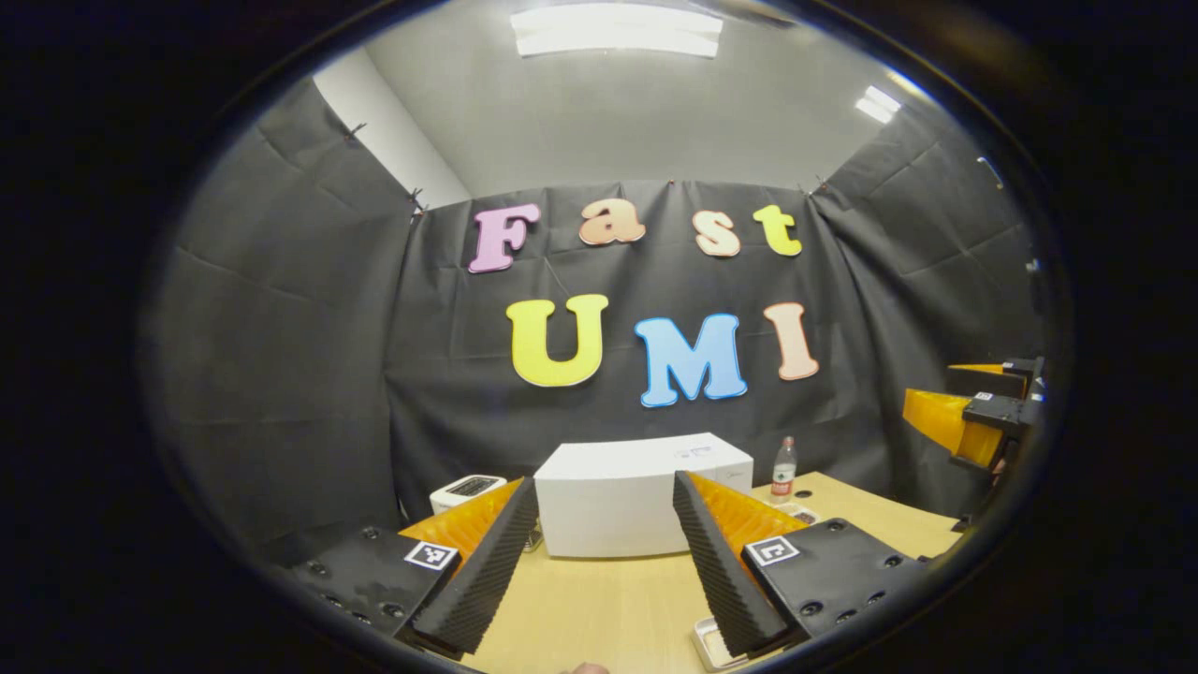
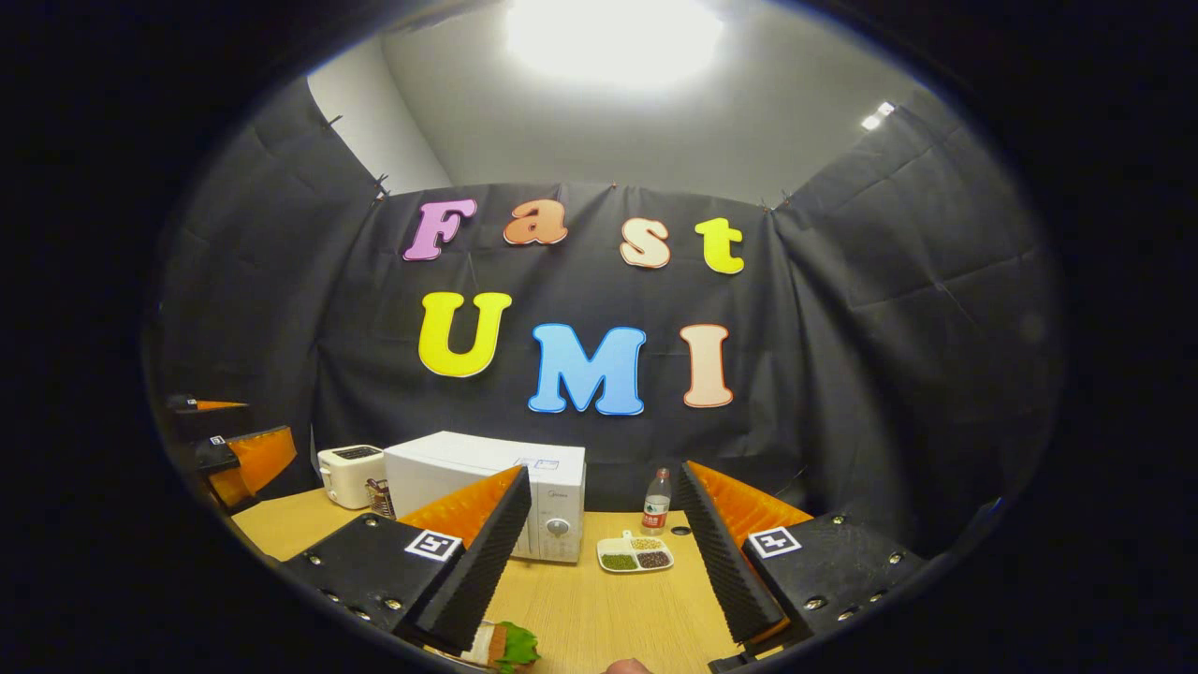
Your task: Open the microwave oven with the left hand, put the food in, and close the microwave oven.
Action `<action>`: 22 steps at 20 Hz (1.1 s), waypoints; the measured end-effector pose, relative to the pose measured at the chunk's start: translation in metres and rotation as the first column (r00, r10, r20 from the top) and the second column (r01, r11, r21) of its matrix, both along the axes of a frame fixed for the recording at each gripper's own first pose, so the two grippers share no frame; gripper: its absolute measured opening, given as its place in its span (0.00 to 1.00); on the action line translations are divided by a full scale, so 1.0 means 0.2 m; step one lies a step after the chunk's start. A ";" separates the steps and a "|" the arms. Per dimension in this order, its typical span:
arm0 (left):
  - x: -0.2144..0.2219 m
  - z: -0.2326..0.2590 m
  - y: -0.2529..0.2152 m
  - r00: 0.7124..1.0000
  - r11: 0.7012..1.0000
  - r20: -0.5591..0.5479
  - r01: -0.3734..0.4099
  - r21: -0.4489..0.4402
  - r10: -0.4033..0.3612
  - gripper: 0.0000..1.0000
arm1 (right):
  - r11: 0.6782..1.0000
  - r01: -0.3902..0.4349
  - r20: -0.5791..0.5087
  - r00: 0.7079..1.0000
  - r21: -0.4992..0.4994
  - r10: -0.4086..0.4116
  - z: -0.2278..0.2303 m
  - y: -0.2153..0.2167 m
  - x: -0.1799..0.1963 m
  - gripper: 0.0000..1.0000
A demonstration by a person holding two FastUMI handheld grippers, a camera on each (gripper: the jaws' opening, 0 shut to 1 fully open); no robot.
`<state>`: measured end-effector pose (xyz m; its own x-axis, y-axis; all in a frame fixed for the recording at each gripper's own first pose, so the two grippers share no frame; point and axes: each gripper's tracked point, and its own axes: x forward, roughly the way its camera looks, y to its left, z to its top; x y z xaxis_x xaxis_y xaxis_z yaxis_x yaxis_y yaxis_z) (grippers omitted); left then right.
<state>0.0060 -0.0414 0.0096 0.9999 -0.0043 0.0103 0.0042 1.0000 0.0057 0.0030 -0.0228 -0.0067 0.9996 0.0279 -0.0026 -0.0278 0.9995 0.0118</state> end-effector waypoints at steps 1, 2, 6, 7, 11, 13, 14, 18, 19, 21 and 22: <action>0.01 0.01 -0.02 1.000 1.000 0.002 0.000 -0.004 0.000 0.96 | 1.000 -0.002 0.000 1.000 -0.002 0.002 -0.01 -0.02 0.00 0.96; 0.02 0.01 -0.04 1.000 1.000 0.003 -0.002 -0.007 0.002 0.94 | 1.000 -0.004 0.002 1.000 -0.001 0.004 -0.01 -0.04 0.01 0.96; 0.07 0.02 -0.10 0.999 0.999 0.011 -0.031 -0.009 0.031 0.94 | 0.998 -0.052 0.016 0.999 0.028 0.051 0.00 -0.06 0.00 0.95; 0.08 0.02 -0.11 0.999 0.999 0.019 -0.042 -0.003 0.042 0.94 | 0.998 -0.058 0.028 0.998 0.025 0.058 0.00 -0.08 0.01 0.95; 0.21 0.05 -0.19 0.999 1.000 0.040 -0.027 -0.003 0.027 0.95 | 0.999 -0.044 0.028 0.999 0.022 0.044 0.00 -0.14 0.04 0.95; 0.29 0.05 -0.21 0.999 1.000 0.047 -0.008 -0.010 0.008 0.95 | 0.999 -0.027 0.037 0.999 0.026 0.026 0.02 -0.17 0.06 0.95; 0.34 0.04 -0.23 0.998 1.000 0.055 0.006 -0.013 -0.005 0.96 | 1.000 -0.012 0.041 0.999 0.022 0.011 0.03 -0.18 0.08 0.95; 0.60 -0.03 -0.31 0.996 0.996 0.051 0.079 -0.029 -0.078 0.96 | 0.997 0.071 0.042 0.997 0.013 -0.071 0.04 -0.24 0.15 0.95; 0.67 -0.04 -0.33 0.994 0.995 0.052 0.096 -0.034 -0.094 0.94 | 0.996 0.090 0.049 0.995 0.012 -0.090 0.06 -0.24 0.16 0.95; 0.82 -0.10 -0.36 0.992 0.992 0.045 0.122 -0.035 -0.120 0.96 | 0.992 0.129 0.047 0.990 0.006 -0.129 0.05 -0.26 0.20 0.95; 0.89 -0.13 -0.39 0.990 0.990 0.044 0.134 -0.037 -0.132 0.94 | 0.989 0.146 0.039 0.988 0.002 -0.146 0.03 -0.26 0.23 0.95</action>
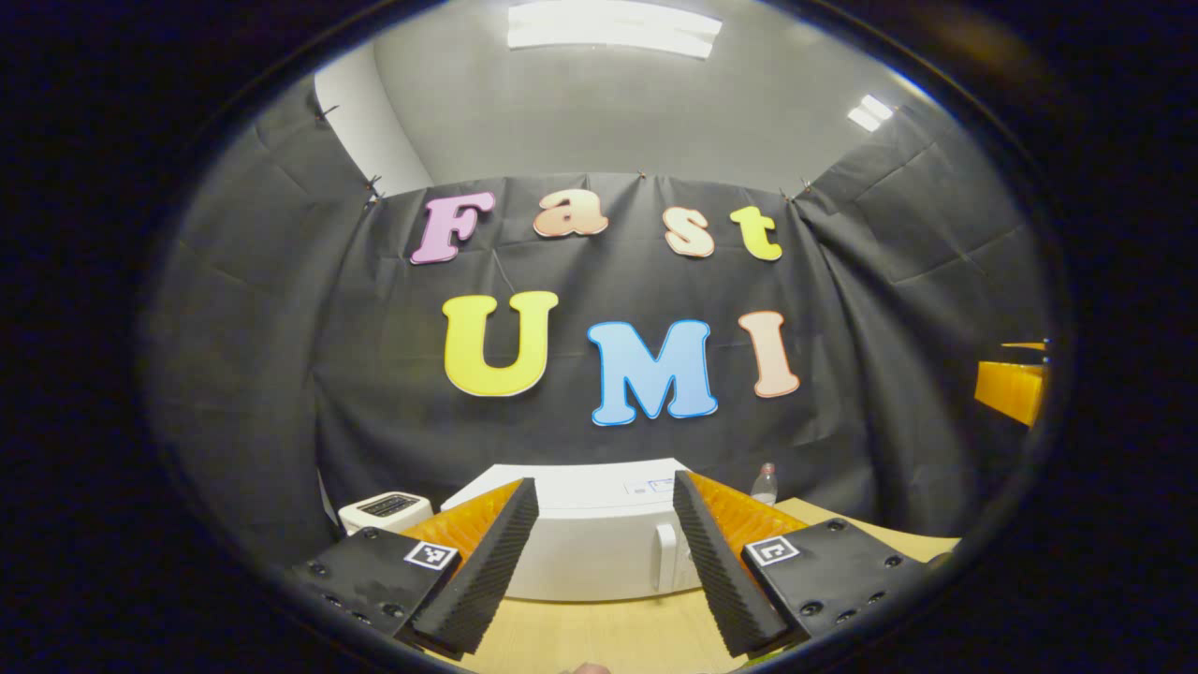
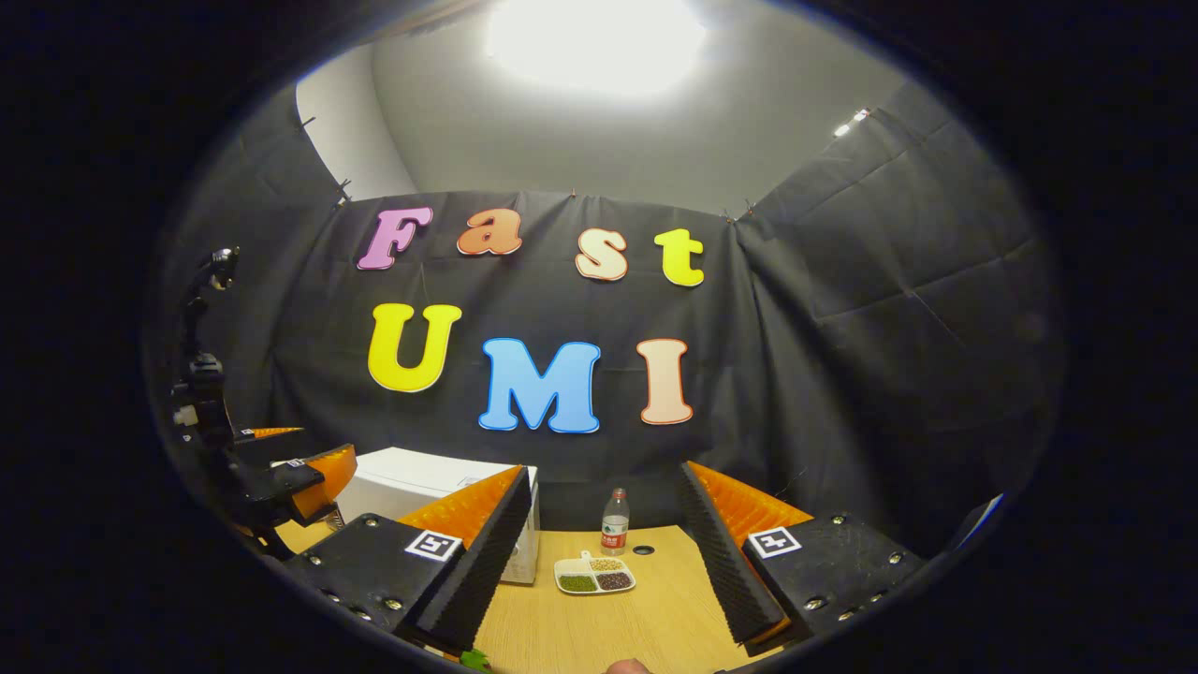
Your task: Open the microwave oven with the left hand, put the food in, and close the microwave oven.
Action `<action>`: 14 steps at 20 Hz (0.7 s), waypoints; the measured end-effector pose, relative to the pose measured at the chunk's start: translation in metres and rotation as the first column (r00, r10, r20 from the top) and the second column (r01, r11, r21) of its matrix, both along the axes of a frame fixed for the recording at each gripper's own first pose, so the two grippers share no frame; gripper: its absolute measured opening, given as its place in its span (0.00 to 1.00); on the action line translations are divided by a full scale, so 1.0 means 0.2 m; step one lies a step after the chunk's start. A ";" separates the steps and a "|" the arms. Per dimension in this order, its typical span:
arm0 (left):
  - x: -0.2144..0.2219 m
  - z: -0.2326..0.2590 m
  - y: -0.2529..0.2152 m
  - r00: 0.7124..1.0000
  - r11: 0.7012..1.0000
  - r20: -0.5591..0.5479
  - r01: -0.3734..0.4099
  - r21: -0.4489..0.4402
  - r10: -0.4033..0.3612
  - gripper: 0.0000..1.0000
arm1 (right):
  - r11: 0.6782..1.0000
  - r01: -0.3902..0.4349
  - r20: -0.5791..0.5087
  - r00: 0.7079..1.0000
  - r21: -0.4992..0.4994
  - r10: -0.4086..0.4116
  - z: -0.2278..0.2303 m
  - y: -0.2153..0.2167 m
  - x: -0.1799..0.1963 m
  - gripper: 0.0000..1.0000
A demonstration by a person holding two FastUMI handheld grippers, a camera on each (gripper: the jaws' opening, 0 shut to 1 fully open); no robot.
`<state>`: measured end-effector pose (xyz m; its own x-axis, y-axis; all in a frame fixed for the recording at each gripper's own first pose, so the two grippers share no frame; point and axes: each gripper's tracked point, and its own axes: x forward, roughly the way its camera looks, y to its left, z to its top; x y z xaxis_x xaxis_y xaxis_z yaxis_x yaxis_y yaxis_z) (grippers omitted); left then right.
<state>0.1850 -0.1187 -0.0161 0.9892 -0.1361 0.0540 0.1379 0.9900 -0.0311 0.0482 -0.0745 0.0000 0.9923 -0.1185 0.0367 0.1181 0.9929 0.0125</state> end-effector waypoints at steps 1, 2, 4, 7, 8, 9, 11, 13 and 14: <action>0.07 -0.04 -0.02 1.000 1.000 -0.004 0.007 0.000 -0.007 0.96 | 1.000 0.018 -0.007 1.000 -0.002 -0.018 -0.01 0.00 0.02 0.95; 0.14 -0.07 -0.04 1.000 1.000 -0.010 0.015 0.002 -0.015 0.94 | 0.999 0.037 -0.017 0.999 -0.003 -0.037 -0.02 -0.01 0.04 0.95; 0.27 -0.14 -0.09 0.999 0.999 -0.025 0.040 -0.002 -0.040 0.96 | 0.997 0.072 -0.032 0.997 0.006 -0.072 -0.04 -0.02 0.06 0.95; 0.43 -0.25 -0.18 0.995 0.997 -0.051 0.081 -0.014 -0.082 0.98 | 0.992 0.126 -0.042 0.991 -0.004 -0.126 -0.04 -0.04 0.07 0.95; 0.49 -0.29 -0.21 0.994 0.996 -0.058 0.093 -0.013 -0.094 0.97 | 0.989 0.145 -0.044 0.988 -0.016 -0.146 -0.04 -0.05 0.07 0.95; 0.52 -0.33 -0.24 0.992 0.994 -0.064 0.106 -0.011 -0.107 0.98 | 0.986 0.163 -0.046 0.985 -0.028 -0.164 -0.04 -0.06 0.07 0.95; 0.60 -0.42 -0.31 0.988 0.991 -0.085 0.133 -0.005 -0.133 0.98 | 0.979 0.199 -0.053 0.978 -0.046 -0.202 -0.04 -0.08 0.06 0.95; 0.66 -0.52 -0.38 0.981 0.987 -0.112 0.159 0.002 -0.158 0.98 | 0.971 0.234 -0.064 0.969 -0.058 -0.237 -0.05 -0.10 0.05 0.95; 0.69 -0.57 -0.41 0.977 0.985 -0.127 0.171 0.006 -0.169 0.98 | 0.966 0.251 -0.069 0.964 -0.065 -0.255 -0.06 -0.11 0.04 0.95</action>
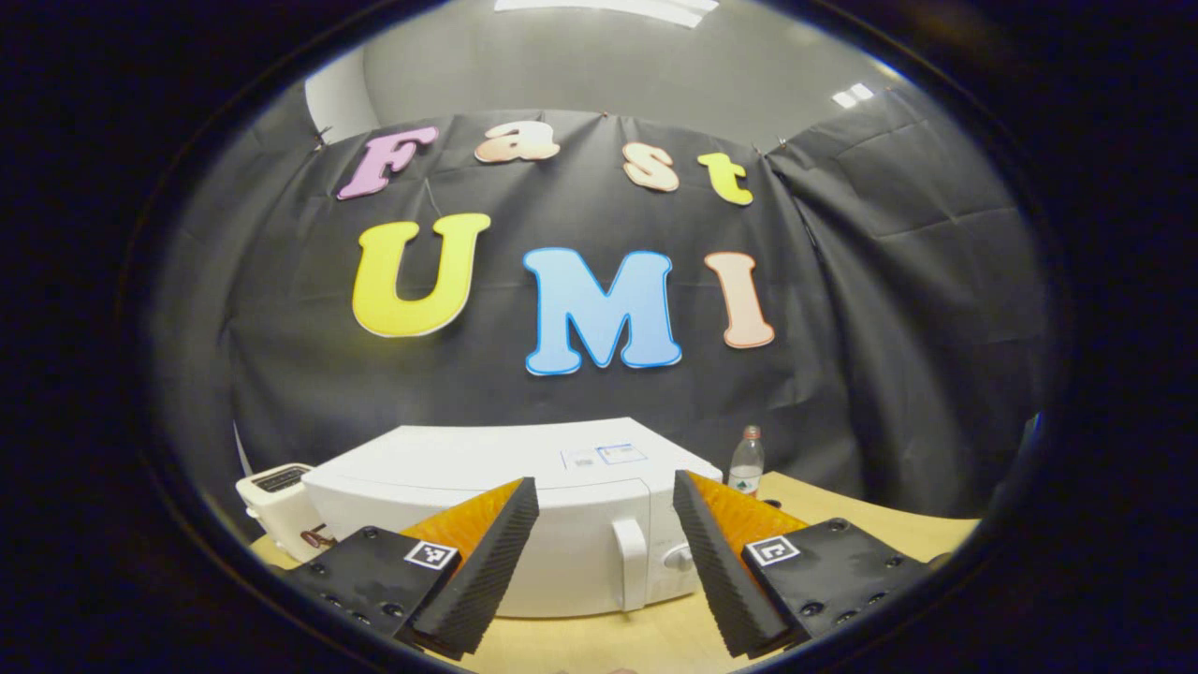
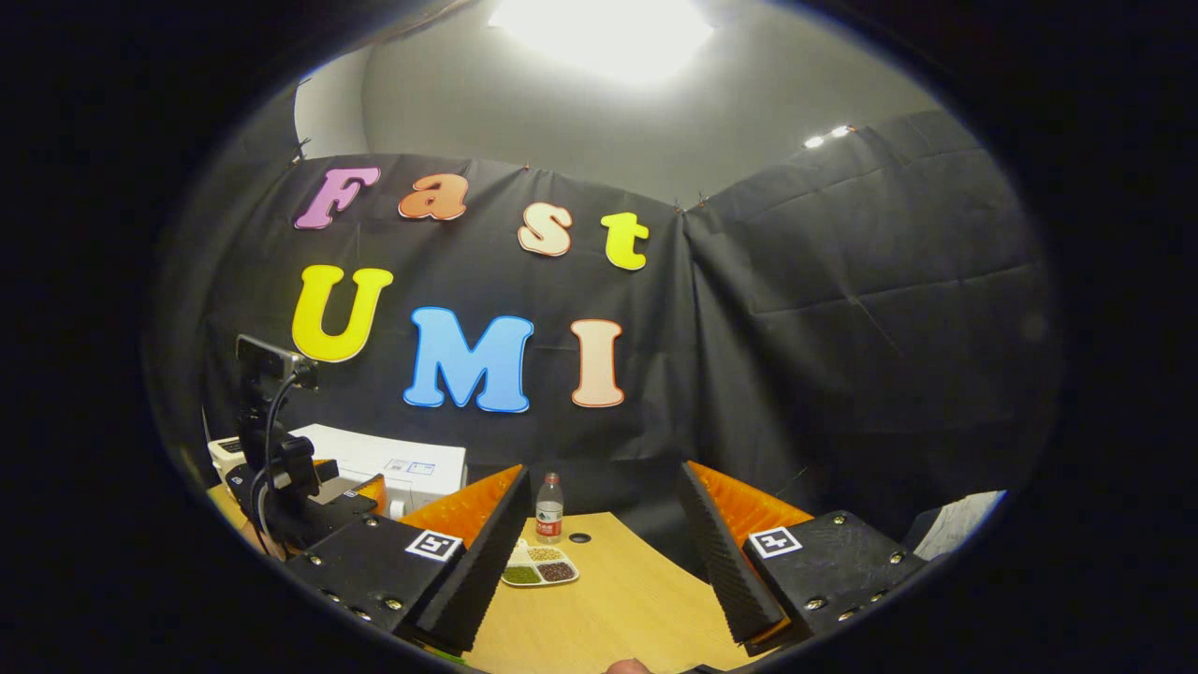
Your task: Open the microwave oven with the left hand, put the food in, and close the microwave oven.
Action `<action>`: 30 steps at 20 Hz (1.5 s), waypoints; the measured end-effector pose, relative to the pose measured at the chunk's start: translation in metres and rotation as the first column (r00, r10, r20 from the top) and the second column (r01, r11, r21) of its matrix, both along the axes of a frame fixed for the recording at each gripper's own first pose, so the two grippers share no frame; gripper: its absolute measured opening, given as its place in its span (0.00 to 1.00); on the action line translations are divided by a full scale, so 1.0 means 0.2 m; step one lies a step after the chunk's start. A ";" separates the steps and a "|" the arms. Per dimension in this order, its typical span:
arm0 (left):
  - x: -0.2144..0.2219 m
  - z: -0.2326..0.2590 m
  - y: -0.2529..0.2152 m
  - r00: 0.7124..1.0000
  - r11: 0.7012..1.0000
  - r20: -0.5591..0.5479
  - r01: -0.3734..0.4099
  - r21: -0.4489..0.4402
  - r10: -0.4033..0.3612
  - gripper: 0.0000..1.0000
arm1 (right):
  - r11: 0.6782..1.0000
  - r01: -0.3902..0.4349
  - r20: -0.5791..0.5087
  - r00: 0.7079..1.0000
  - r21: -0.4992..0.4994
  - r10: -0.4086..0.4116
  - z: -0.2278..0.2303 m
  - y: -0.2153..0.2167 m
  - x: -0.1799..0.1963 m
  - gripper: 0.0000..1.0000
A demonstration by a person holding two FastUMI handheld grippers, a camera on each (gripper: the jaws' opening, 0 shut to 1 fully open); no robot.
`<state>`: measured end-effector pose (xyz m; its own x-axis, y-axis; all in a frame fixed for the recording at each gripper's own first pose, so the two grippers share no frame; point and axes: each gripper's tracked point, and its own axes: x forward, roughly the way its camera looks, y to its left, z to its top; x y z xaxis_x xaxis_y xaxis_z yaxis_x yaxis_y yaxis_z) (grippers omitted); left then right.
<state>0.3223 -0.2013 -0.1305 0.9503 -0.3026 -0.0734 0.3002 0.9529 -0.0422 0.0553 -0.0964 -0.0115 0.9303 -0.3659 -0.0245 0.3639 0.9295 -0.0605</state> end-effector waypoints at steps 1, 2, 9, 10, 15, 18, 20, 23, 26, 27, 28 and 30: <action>0.02 -0.05 -0.03 1.000 1.000 -0.014 0.011 0.005 -0.011 0.98 | 1.000 0.017 -0.008 1.000 -0.005 -0.017 -0.01 -0.01 -0.01 0.95; 0.03 -0.09 -0.05 0.999 1.000 -0.027 0.020 0.010 -0.019 0.98 | 0.999 0.033 -0.016 0.999 -0.008 -0.033 -0.02 -0.02 -0.02 0.96; 0.16 -0.43 -0.15 0.991 0.997 -0.133 0.041 0.058 -0.033 0.98 | 0.992 0.121 -0.062 0.990 -0.044 -0.123 -0.04 -0.06 -0.11 0.95; 0.17 -0.47 -0.17 0.988 0.997 -0.149 0.050 0.055 -0.041 0.97 | 0.990 0.130 -0.068 0.989 -0.048 -0.133 -0.04 -0.06 -0.12 0.95; 0.20 -0.61 -0.22 0.978 0.997 -0.203 0.052 0.057 -0.039 0.72 | 0.988 0.147 -0.088 0.985 -0.054 -0.151 -0.05 -0.04 -0.15 0.96; 0.20 -0.59 -0.23 0.980 0.997 -0.193 0.050 0.059 -0.038 0.62 | 0.986 0.150 -0.091 0.984 -0.068 -0.156 -0.04 -0.03 -0.16 0.96; 0.21 -0.59 -0.22 0.982 0.997 -0.188 0.035 0.067 -0.022 0.48 | 0.986 0.154 -0.087 0.983 -0.071 -0.160 -0.03 -0.04 -0.18 0.95; 0.21 -0.60 -0.21 0.978 0.998 -0.207 0.031 0.063 -0.018 0.36 | 0.985 0.158 -0.079 0.983 -0.072 -0.164 -0.01 -0.04 -0.19 0.96; 0.21 -0.58 -0.22 0.978 0.997 -0.209 0.032 0.070 -0.017 0.27 | 0.986 0.154 -0.081 0.984 -0.070 -0.159 -0.02 -0.04 -0.20 0.96; 0.20 -0.59 -0.21 0.975 0.997 -0.219 0.038 0.070 -0.021 0.18 | 0.986 0.152 -0.080 0.984 -0.069 -0.158 -0.01 -0.04 -0.20 0.96; 0.20 -0.58 -0.22 0.975 0.998 -0.222 0.038 0.059 -0.024 0.21 | 0.987 0.149 -0.080 0.985 -0.067 -0.154 -0.02 -0.03 -0.20 0.96; 0.20 -0.58 -0.21 0.972 0.998 -0.234 0.038 0.049 -0.025 0.15 | 0.988 0.139 -0.076 0.987 -0.060 -0.144 -0.02 -0.02 -0.20 0.95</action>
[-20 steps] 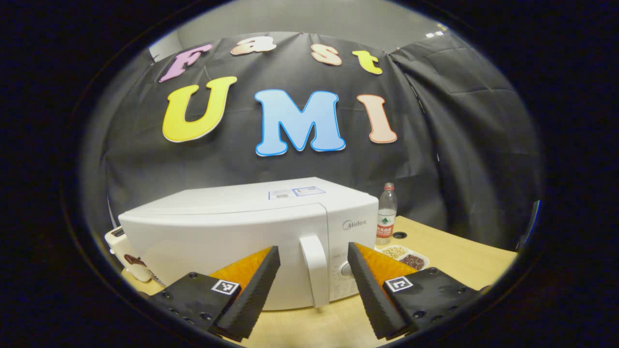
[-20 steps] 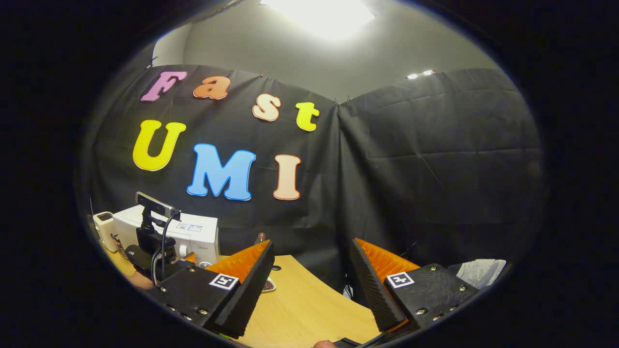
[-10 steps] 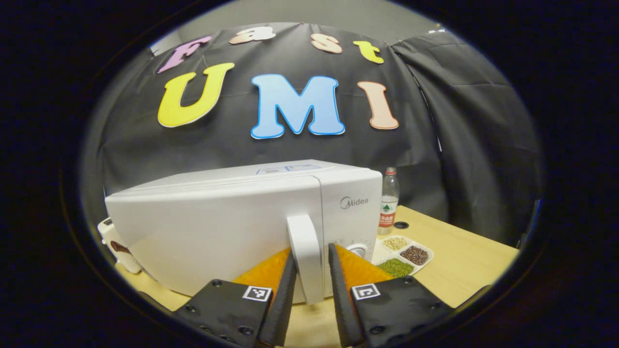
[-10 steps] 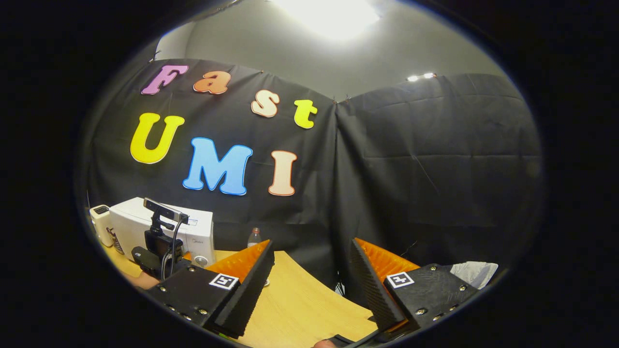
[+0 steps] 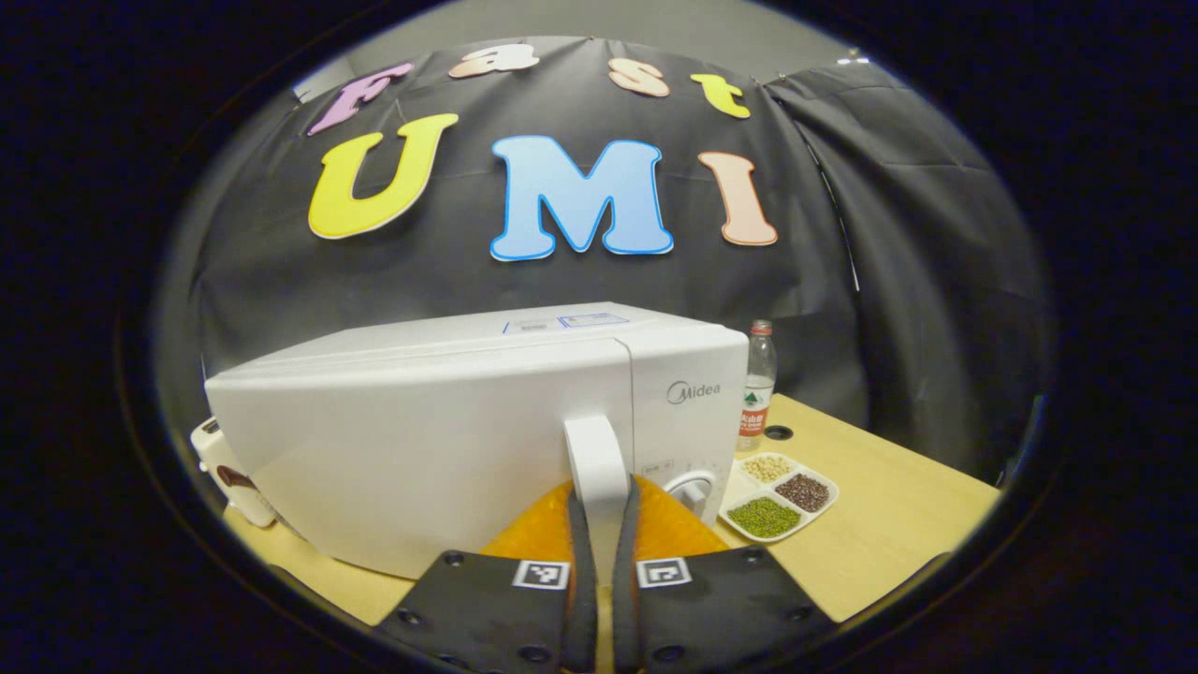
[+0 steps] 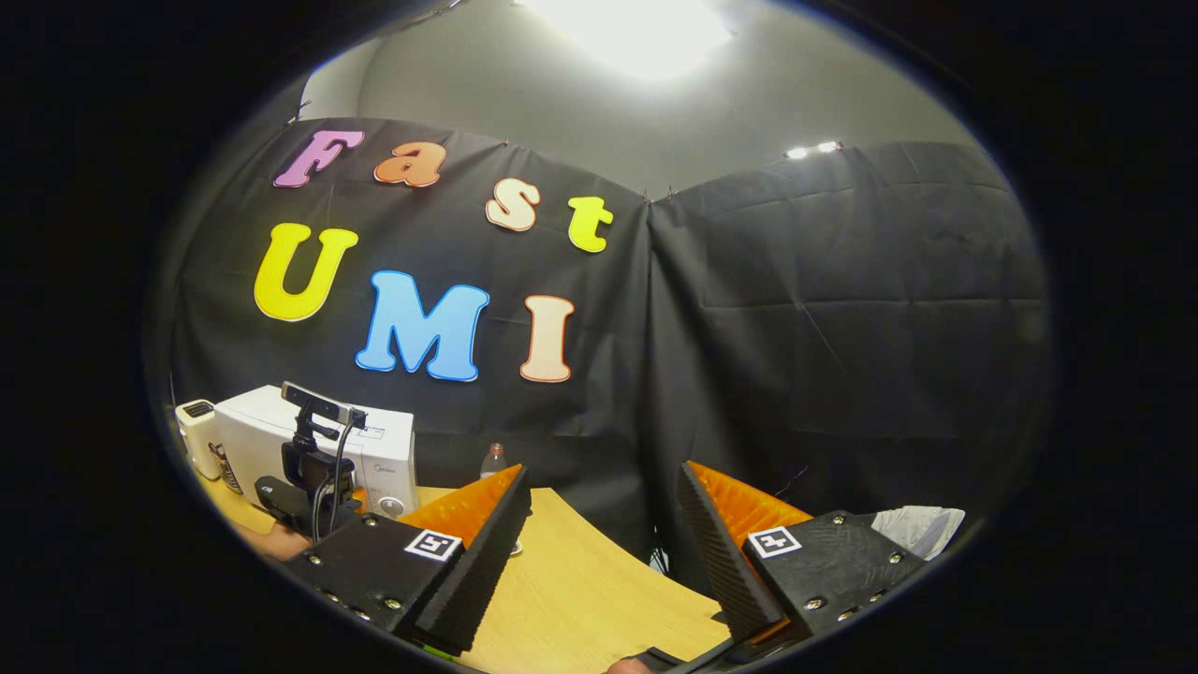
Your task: Open the microwave oven with the left hand, put the food in, and close the microwave oven.
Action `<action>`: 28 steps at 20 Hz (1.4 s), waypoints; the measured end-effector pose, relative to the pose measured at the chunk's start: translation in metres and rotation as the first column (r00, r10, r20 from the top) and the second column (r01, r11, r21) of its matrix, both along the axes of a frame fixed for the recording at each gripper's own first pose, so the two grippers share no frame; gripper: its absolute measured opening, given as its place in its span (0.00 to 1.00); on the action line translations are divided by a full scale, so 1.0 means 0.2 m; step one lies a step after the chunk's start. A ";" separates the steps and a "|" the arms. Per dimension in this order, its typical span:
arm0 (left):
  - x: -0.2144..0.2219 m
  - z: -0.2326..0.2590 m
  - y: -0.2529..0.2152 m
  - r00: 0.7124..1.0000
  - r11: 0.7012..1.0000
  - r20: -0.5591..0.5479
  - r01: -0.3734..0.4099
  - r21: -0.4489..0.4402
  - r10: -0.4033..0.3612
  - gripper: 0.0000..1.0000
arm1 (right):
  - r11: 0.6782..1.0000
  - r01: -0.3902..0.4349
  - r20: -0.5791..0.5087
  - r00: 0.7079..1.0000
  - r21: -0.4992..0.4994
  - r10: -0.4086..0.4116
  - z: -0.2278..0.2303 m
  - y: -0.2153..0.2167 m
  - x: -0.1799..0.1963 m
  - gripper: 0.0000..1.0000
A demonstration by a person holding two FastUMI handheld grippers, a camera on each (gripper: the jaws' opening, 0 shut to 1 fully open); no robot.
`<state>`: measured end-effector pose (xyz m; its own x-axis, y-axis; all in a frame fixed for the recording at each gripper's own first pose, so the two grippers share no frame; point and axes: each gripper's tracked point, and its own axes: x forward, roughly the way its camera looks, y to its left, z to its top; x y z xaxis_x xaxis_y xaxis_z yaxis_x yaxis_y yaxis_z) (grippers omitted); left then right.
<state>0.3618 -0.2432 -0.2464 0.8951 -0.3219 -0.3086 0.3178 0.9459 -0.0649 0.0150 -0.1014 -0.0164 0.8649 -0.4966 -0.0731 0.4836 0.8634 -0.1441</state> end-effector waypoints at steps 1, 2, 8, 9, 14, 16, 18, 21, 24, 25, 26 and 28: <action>-0.01 -0.01 0.00 1.000 1.000 -0.019 -0.004 -0.002 0.004 0.11 | 1.000 -0.006 -0.001 1.000 0.005 0.006 -0.01 -0.01 0.01 0.95; -0.03 -0.01 0.00 0.999 1.000 -0.041 -0.010 -0.014 0.009 0.14 | 1.000 -0.015 -0.003 1.000 0.008 0.015 0.00 0.00 0.01 0.95; -0.28 0.02 0.07 1.000 1.000 -0.009 0.015 0.003 -0.015 0.08 | 0.996 -0.092 0.021 0.996 0.000 0.092 0.02 0.01 0.03 0.95; -0.30 0.03 0.08 1.000 1.000 -0.014 0.016 0.004 -0.016 0.09 | 0.995 -0.104 0.027 0.994 0.005 0.104 0.03 0.00 0.02 0.95; -0.46 0.05 0.17 1.000 1.000 -0.024 -0.006 0.007 0.006 0.08 | 0.979 -0.200 0.052 0.979 0.048 0.198 0.02 0.04 0.02 0.95; -0.54 0.06 0.21 0.999 1.000 -0.031 -0.025 0.011 0.026 0.09 | 0.969 -0.240 0.069 0.969 0.052 0.237 0.04 0.04 0.01 0.95; -0.61 0.07 0.26 0.998 0.999 -0.038 -0.046 0.016 0.046 0.09 | 0.960 -0.275 0.086 0.959 0.055 0.270 0.06 0.04 0.00 0.95; -0.72 0.08 0.34 0.994 0.996 -0.056 -0.091 0.016 0.092 0.09 | 0.942 -0.328 0.100 0.942 0.072 0.320 0.04 0.04 -0.04 0.95; -0.83 0.09 0.43 0.988 0.989 -0.057 -0.144 0.040 0.146 0.09 | 0.923 -0.374 0.113 0.925 0.092 0.364 0.03 0.04 -0.07 0.95; -0.86 0.09 0.47 0.985 0.986 -0.059 -0.162 0.046 0.165 0.09 | 0.915 -0.392 0.119 0.917 0.101 0.380 0.02 0.04 -0.09 0.95; -0.90 0.09 0.50 0.981 0.983 -0.062 -0.179 0.050 0.182 0.09 | 0.906 -0.409 0.122 0.910 0.110 0.396 0.02 0.05 -0.09 0.95; -0.98 0.09 0.58 0.973 0.975 -0.070 -0.215 0.052 0.218 0.09 | 0.884 -0.451 0.129 0.891 0.124 0.436 0.01 0.08 -0.11 0.95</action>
<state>0.1658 -0.1265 -0.2283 0.9161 -0.1075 -0.3864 0.1007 0.9942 -0.0380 -0.0065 -0.0853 -0.0141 0.9985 -0.0497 -0.0218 0.0503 0.9983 0.0282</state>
